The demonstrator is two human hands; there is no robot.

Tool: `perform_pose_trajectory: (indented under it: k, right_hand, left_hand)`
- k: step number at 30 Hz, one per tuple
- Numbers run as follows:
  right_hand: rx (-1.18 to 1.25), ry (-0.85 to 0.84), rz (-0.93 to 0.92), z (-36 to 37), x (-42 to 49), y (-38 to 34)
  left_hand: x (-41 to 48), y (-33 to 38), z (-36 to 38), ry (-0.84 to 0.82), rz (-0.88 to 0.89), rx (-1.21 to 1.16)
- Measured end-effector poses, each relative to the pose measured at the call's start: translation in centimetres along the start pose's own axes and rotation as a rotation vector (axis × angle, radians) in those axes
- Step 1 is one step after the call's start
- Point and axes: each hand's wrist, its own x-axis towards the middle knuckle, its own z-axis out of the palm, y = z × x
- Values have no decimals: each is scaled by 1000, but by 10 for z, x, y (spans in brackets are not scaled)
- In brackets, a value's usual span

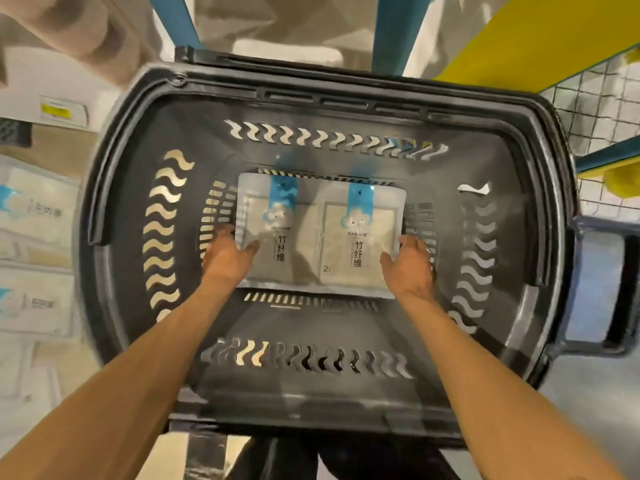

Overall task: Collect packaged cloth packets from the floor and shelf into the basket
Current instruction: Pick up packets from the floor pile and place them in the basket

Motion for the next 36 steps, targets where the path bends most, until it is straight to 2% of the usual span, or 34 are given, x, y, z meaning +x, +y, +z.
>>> perform_pose_trajectory:
  k: [3,6,12,20,23,36]
  right_hand:
    - [-188,-62,-164,-38,-29,-19]
    - [-344,-96,-319,-79,-63,-49]
    - [-505,-92,-592,-179,-139,-110]
    - [-685,9,-935,-252,-229,-183]
    - [-701,5,-1041,-256,-265,-210]
    - [-853,-109,-1382,-171,-428,-305]
  left_hand:
    - [-41,10,-21,-67,222,294]
    - [-92,31,-51,26,376,539]
    - [-197,60,-124,234,414,566]
    - [-316,29,-213,546,251,382]
    - [-353,0,-235,592,145,324]
    - [-473,-152,-292,673,-273,129]
